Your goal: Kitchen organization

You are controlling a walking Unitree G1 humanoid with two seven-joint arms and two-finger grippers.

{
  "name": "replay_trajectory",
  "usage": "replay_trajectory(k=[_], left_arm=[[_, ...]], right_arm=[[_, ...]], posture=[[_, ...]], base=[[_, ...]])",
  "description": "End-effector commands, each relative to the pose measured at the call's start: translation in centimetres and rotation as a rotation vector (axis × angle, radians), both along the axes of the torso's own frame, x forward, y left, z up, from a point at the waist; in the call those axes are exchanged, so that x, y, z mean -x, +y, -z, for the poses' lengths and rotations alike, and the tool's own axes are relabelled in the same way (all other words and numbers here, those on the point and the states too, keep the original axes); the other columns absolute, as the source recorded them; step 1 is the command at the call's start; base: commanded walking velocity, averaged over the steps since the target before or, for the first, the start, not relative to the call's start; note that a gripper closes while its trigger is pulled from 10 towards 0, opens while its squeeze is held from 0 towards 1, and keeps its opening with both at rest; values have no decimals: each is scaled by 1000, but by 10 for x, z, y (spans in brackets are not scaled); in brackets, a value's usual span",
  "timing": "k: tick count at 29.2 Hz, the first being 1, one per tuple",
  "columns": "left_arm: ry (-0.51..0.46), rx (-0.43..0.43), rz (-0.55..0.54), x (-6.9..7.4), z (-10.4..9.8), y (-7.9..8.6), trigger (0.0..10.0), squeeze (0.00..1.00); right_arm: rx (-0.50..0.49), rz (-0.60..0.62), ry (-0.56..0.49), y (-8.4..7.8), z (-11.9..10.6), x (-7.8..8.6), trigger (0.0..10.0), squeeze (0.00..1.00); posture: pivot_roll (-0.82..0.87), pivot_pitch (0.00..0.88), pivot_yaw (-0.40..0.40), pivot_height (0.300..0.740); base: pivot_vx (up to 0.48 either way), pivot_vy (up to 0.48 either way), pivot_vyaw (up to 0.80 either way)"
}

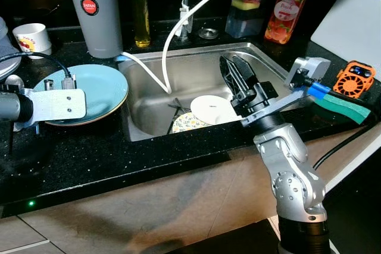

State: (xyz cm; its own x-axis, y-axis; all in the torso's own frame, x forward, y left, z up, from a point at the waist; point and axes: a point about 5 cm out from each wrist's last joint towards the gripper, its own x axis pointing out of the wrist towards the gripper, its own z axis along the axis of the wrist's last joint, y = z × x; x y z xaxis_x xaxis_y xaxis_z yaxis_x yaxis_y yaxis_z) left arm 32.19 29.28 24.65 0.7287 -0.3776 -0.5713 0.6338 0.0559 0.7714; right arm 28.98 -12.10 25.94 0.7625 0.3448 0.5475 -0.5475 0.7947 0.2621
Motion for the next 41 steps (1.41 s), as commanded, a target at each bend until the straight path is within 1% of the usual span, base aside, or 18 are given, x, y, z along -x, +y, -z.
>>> replay_trajectory(k=[1, 8, 10, 11, 13, 16, 17, 18, 19, 20, 21, 22, 26, 31, 36, 37, 38, 41], left_arm=[[14, -2, 24, 0, 5, -3, 0, 0], [14, -2, 24, 0, 5, -3, 0, 0], [-224, 36, 44, -8, -37, -11, 0, 0], [-224, 36, 44, -8, -37, -11, 0, 0], [-338, 61, 61, -10, -60, -16, 0, 0], [-329, 63, 93, -5, -67, -19, 157, 0], [-323, 65, 97, -4, -67, -19, 5333, 0], [-296, 57, 106, -1, -63, -18, 10000, 86], [-273, 48, 116, 1, -60, -18, 10000, 263], [-258, 40, 123, 2, -58, -18, 10000, 1000], [-258, 40, 123, 2, -58, -18, 10000, 1000], [-172, 32, 119, 9, -46, -14, 10000, 1000], [-72, 43, 141, 21, -31, -13, 10000, 1000], [-40, 133, 159, 28, -26, -21, 10000, 1000], [-44, 141, 144, 28, -21, -21, 10000, 1000], [-47, 137, 137, 26, -20, -20, 10000, 125], [-49, 114, 110, 23, -15, -18, 10000, 0], [-74, 70, 30, 11, -6, -12, 10000, 0]], right_arm=[[-7, 15, 2, -4, 1, 0, 10000, 0], [-7, 15, 2, -4, 1, 0, 10000, 0], [-6, 7, 2, -4, 0, -1, 10000, 0], [-6, 7, 2, -4, 0, -1, 10000, 0], [-6, 4, 2, -4, 0, -2, 10000, 0], [-7, 5, 4, -4, 0, -1, 10000, 0], [-7, 6, 5, -4, 0, 0, 10000, 0], [-7, 6, 6, -4, 1, 0, 10000, 0], [-7, 6, 7, -4, 1, 0, 10000, 0], [-8, 6, 7, -4, 1, 0, 10000, 0], [-8, 6, 7, -4, 1, 0, 10000, 0], [-9, 6, 12, -4, 2, 0, 10000, 0], [-7, -3, 20, -3, 3, 0, 10000, 0], [-11, -9, 23, -2, 3, -1, 10000, 0], [-13, -14, 23, -1, 3, -1, 10000, 0], [-13, -15, 22, -1, 3, -1, 10000, 0], [-13, -15, 22, -1, 3, -1, 10000, 0], [-15, -13, 22, -1, 3, -1, 10000, 0]], posture=[[109, 0, -19, 740], [109, 0, -19, 740], [115, 0, -29, 740], [115, 0, -29, 740], [115, 0, -29, 740], [109, 0, -26, 740], [109, 0, -26, 740], [109, 0, -26, 740], [109, 0, -26, 740], [109, 0, -24, 740], [109, 0, -24, 740], [111, 0, -28, 740], [117, 0, -37, 740], [120, 0, -38, 740], [122, 0, -41, 740], [122, 0, -41, 740], [122, 0, -41, 740], [119, 0, -40, 740]], base=[[0, 0, 0], [0, 0, 0], [0, 0, 0], [0, 0, 0], [0, 0, 0], [0, 0, 0], [0, 0, 0], [0, 0, 0], [0, 0, 0], [0, 0, 0], [0, 0, 0], [0, 0, 0], [0, 0, 0], [0, 0, 0], [0, 0, 0], [0, 0, 0], [0, 0, 0], [0, 0, 0]])
